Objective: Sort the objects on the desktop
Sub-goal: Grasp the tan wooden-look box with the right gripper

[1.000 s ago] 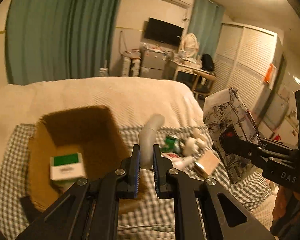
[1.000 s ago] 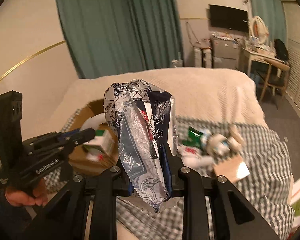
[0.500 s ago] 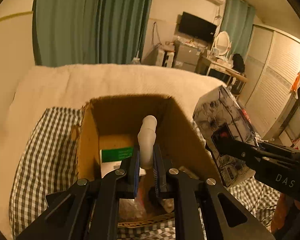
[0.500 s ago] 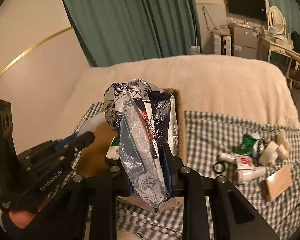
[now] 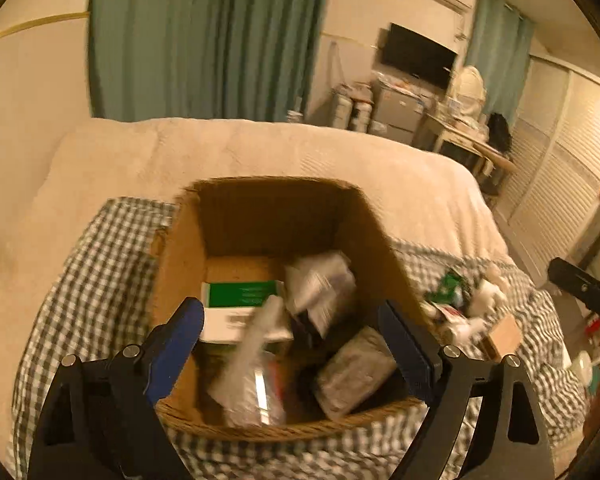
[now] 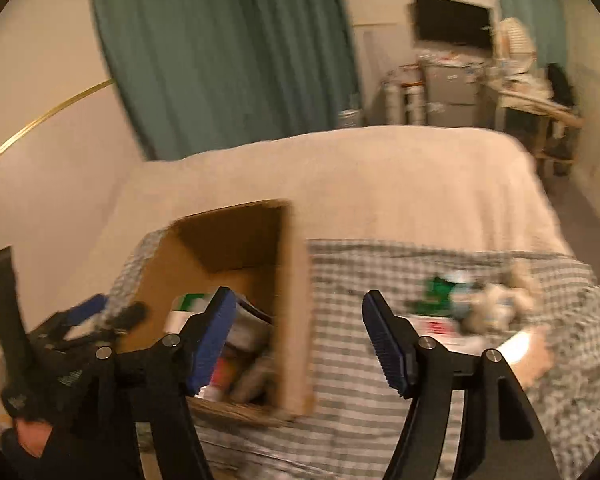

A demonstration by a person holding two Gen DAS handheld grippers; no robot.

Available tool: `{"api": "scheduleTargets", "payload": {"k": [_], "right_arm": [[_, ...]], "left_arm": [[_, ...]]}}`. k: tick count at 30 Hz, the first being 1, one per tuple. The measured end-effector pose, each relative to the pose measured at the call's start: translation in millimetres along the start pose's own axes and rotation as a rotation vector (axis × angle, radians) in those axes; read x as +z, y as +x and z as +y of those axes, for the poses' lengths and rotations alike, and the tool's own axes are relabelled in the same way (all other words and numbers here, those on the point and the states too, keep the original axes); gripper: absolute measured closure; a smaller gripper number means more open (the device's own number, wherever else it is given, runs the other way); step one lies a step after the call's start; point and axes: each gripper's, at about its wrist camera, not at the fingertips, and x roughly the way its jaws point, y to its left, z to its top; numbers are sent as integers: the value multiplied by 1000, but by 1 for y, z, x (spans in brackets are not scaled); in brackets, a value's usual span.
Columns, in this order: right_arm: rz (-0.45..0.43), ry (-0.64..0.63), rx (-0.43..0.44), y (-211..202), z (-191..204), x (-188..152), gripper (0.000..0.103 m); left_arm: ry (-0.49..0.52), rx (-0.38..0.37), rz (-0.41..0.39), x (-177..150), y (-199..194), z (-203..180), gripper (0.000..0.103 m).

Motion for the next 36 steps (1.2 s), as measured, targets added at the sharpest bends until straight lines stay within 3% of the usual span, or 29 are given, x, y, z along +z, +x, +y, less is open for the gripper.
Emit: {"api": "scheduleTargets", "payload": {"k": [5,11,16,21,25,28,32,36], "right_arm": [[-27,100,-100,-52,-77,-21,33],[-20,204,-238,-97,-157,-55,32],[-12,284,-271,-102,-194,-84,30],[16,342,-288,-71,-212,-114,22],[39,392,-307,-36,-226,-133,21],[59,426,-305,-11,-234,-139,21],[85,479,-335,30,-246,-130,16],[75,544,-377,63,-247,-112,9]], "left_arm": [[64,-61,-19,-7,-14,-53,7],[114,-194,-32,-30,-12,-134,1],[165,-247,28,-59,22,-191,0],[228,-221,74,-80,78,-234,0],[238,-170,58,-93,123,-234,0],[163,-161,42,-103,149,-217,0],[145,-118,48,-101,171,-204,0],[65,-141,63,-98,184,-186,0]]}}
